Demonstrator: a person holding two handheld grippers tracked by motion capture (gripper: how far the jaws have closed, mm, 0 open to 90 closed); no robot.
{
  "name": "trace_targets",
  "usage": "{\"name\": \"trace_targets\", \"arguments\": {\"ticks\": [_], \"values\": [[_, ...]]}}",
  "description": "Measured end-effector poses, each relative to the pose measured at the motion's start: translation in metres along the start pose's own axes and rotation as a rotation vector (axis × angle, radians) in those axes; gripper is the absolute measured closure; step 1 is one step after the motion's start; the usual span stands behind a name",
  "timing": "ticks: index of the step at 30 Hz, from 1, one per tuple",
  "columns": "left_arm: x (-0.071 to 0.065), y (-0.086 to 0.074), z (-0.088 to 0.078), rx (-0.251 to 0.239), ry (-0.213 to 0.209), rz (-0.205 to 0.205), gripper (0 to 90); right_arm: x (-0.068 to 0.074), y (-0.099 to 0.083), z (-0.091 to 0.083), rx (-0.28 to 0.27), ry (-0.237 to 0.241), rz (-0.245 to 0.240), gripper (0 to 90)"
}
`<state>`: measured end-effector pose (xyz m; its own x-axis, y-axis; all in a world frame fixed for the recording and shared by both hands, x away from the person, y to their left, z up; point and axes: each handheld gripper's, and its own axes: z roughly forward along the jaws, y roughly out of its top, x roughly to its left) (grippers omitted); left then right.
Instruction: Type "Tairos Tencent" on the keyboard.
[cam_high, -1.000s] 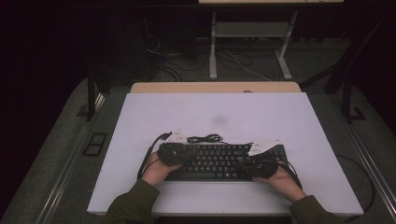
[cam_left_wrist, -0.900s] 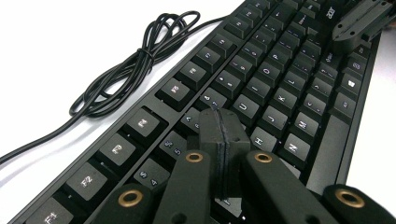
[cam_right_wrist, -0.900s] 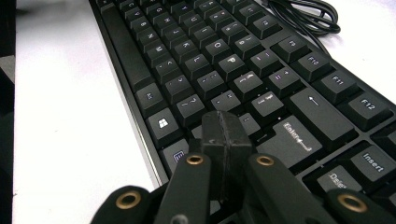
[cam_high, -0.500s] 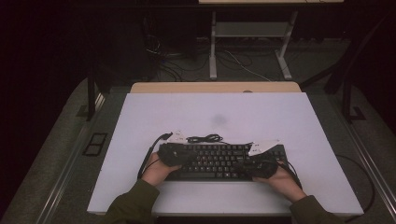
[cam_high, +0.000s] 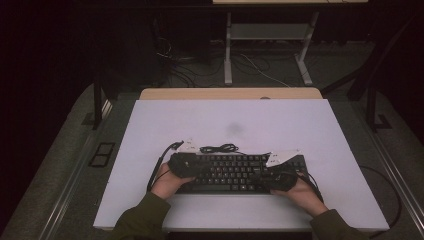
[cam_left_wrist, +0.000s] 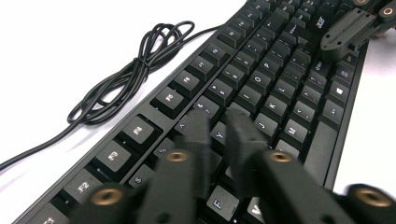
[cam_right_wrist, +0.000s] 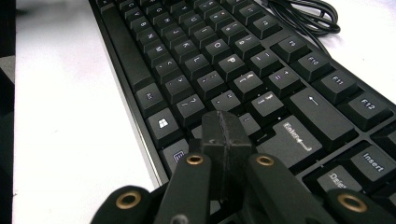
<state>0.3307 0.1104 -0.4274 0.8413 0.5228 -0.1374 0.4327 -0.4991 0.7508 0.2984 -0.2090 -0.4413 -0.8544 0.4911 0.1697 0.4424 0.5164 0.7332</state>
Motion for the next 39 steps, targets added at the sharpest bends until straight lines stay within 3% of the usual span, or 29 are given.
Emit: {"name": "trace_targets", "arguments": {"ticks": [7,9,15,22,39], "values": [[-0.0026,0.0008,0.0026,-0.013,0.007,-0.012,38.0,-0.0001,0.0000,0.0000,0.000,0.000,-0.001,89.4],[-0.0027,0.0008,0.0028,-0.014,0.011,-0.010,33.5,0.0000,0.0000,0.0000,0.000,0.000,-0.001,89.4],[-0.0016,0.0006,0.0018,-0.018,0.015,-0.016,30.9,0.0003,0.0003,-0.0004,0.000,0.001,-0.002,89.4],[-0.0019,0.0004,0.0023,-0.023,0.017,-0.014,27.1,0.0008,0.0026,-0.0059,-0.047,0.006,0.005,87.8],[-0.0032,-0.0070,-0.0040,-0.033,0.031,-0.027,26.7,-0.0058,0.0094,-0.0053,-0.107,-0.010,0.066,43.2]]}}
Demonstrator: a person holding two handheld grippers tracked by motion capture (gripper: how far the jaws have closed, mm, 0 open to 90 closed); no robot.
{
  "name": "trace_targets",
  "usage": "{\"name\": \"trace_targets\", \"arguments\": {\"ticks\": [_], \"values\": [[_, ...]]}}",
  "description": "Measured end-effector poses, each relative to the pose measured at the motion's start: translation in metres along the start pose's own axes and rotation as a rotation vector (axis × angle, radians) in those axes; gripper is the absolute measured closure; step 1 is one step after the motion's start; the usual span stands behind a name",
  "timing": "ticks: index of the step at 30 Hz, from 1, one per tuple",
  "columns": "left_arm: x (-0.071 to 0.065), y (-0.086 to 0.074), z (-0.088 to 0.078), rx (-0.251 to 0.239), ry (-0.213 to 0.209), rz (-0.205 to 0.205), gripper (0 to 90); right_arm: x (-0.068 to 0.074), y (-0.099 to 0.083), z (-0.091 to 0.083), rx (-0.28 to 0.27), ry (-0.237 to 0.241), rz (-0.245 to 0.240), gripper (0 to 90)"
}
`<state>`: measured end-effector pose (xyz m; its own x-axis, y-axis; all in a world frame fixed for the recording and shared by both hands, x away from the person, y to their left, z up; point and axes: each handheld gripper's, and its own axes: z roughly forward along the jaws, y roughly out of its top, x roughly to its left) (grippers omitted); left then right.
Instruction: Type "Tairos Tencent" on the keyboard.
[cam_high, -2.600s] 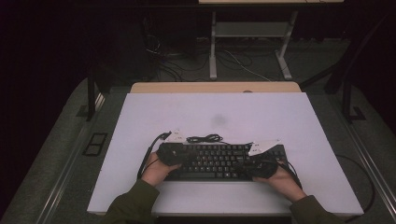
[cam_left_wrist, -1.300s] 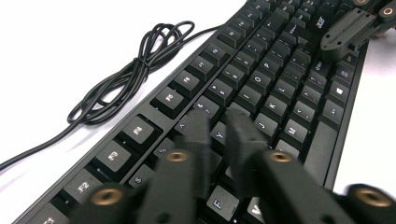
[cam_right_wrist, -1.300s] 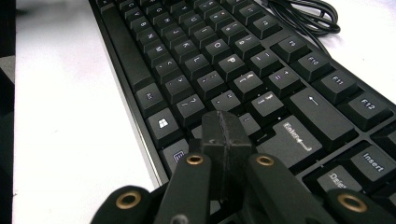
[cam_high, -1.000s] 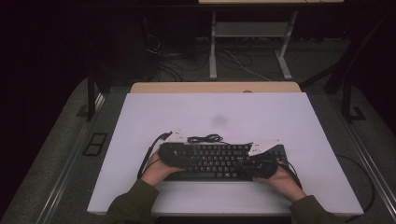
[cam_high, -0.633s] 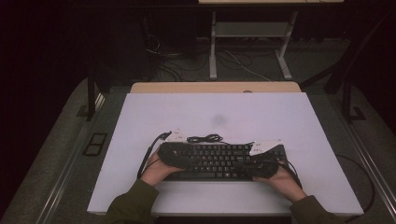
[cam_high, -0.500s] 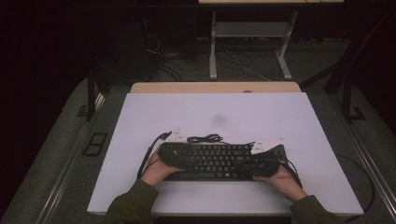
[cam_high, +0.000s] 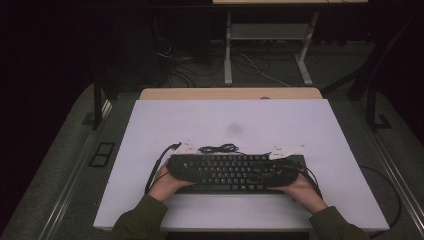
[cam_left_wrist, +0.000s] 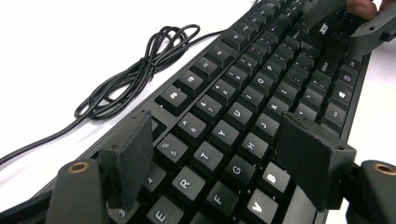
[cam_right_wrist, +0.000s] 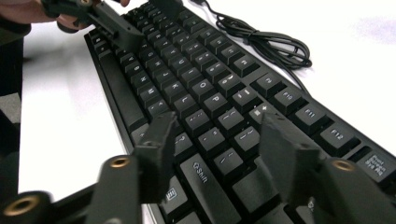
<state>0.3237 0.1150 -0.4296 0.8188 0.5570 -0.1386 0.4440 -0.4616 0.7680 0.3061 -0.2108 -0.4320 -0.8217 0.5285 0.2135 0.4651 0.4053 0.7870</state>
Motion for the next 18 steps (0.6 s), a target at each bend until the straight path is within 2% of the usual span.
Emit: {"name": "trace_targets", "arguments": {"ticks": [7,18], "values": [[0.000,-0.005,-0.006,-0.006,0.020,-0.007,27.2,-0.001,0.004,0.004,-0.006,-0.003,0.002,36.9],[0.001,-0.015,-0.018,-0.017,0.051,-0.034,27.5,0.000,0.011,0.016,-0.002,0.017,-0.017,35.8]]}}
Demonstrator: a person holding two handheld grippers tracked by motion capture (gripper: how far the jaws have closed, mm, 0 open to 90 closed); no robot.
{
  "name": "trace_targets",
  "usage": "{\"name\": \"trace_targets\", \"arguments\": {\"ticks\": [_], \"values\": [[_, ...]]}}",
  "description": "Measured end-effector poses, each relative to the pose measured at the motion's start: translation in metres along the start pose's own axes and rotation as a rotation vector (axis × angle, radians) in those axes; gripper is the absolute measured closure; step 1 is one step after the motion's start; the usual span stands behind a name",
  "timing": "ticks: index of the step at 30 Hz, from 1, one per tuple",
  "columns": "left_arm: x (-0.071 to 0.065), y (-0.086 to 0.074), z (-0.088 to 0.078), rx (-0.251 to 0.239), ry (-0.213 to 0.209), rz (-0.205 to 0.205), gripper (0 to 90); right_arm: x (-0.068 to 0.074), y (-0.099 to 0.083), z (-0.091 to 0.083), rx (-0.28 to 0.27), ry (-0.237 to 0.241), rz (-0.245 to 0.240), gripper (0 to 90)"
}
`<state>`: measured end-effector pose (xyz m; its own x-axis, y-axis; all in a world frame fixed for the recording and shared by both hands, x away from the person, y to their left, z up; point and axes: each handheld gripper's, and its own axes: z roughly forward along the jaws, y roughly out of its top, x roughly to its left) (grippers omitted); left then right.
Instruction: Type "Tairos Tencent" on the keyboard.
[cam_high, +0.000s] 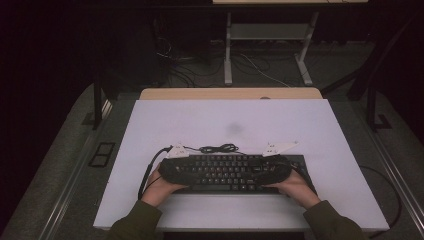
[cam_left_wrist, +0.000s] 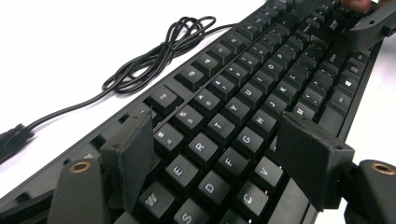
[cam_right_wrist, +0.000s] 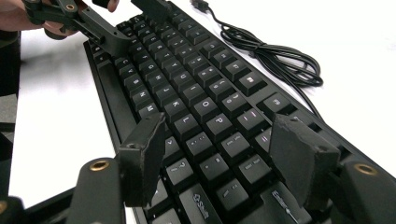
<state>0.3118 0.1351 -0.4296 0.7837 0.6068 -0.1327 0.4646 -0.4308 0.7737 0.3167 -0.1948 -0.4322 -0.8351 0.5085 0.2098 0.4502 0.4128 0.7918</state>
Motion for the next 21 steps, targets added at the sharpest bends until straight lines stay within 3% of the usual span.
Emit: {"name": "trace_targets", "arguments": {"ticks": [9,13,21], "values": [[0.002,-0.005,-0.007,-0.015,0.031,-0.020,33.1,0.001,0.004,0.007,0.009,0.020,-0.014,35.8],[0.003,-0.007,-0.010,-0.026,0.045,-0.022,43.9,0.001,0.006,0.008,0.006,0.023,-0.016,35.8],[0.006,-0.008,-0.011,-0.024,0.040,-0.051,74.1,0.002,0.008,0.013,0.007,0.036,-0.020,35.8]]}}
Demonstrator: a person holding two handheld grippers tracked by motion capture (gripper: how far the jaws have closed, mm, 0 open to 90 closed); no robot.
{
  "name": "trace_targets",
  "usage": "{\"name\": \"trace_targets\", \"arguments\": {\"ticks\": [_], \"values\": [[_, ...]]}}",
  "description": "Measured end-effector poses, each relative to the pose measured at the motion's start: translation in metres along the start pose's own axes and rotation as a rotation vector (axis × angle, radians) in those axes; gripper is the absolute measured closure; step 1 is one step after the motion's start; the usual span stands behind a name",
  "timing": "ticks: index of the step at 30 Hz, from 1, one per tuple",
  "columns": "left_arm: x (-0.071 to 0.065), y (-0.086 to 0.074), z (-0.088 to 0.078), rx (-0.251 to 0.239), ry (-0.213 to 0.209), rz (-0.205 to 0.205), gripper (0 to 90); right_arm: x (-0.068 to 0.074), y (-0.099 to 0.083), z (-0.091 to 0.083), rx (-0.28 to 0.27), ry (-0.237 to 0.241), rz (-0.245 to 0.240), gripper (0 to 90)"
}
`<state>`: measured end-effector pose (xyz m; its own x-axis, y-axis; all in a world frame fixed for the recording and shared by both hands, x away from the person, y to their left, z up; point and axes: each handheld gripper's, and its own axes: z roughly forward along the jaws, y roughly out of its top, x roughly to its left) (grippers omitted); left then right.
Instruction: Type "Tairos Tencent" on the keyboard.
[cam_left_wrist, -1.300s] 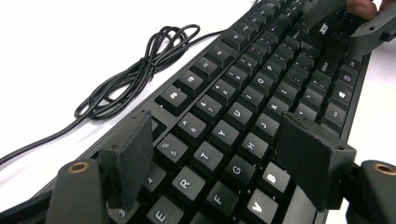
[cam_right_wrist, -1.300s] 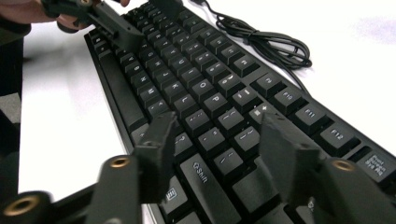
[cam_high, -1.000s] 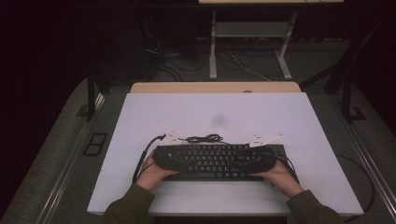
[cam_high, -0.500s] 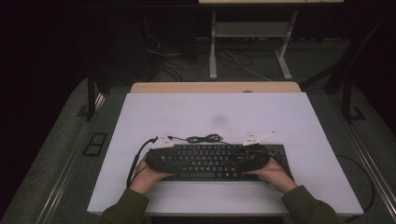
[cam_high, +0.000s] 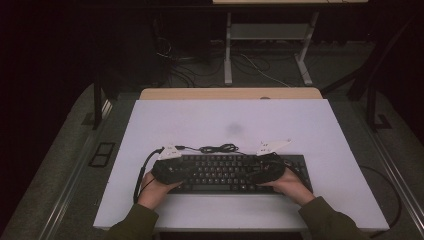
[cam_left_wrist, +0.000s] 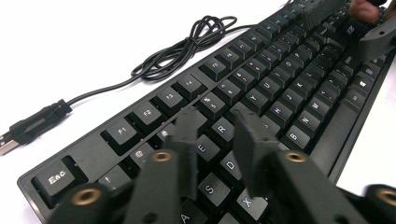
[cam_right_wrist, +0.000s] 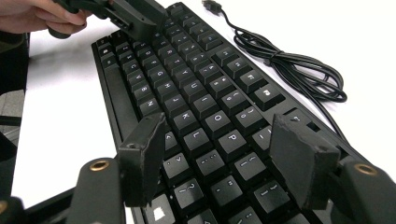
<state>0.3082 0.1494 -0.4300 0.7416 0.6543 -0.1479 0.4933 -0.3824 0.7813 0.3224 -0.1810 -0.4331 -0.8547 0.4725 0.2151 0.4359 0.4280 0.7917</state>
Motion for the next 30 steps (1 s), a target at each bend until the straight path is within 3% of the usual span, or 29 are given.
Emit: {"name": "trace_targets", "arguments": {"ticks": [5,30], "values": [[0.001,0.000,0.001,0.011,-0.004,-0.007,89.3,0.001,0.001,0.001,0.003,0.003,0.003,35.8],[0.002,0.000,0.012,0.056,-0.002,0.010,89.3,0.001,0.001,0.002,0.003,0.003,-0.002,35.8]]}}
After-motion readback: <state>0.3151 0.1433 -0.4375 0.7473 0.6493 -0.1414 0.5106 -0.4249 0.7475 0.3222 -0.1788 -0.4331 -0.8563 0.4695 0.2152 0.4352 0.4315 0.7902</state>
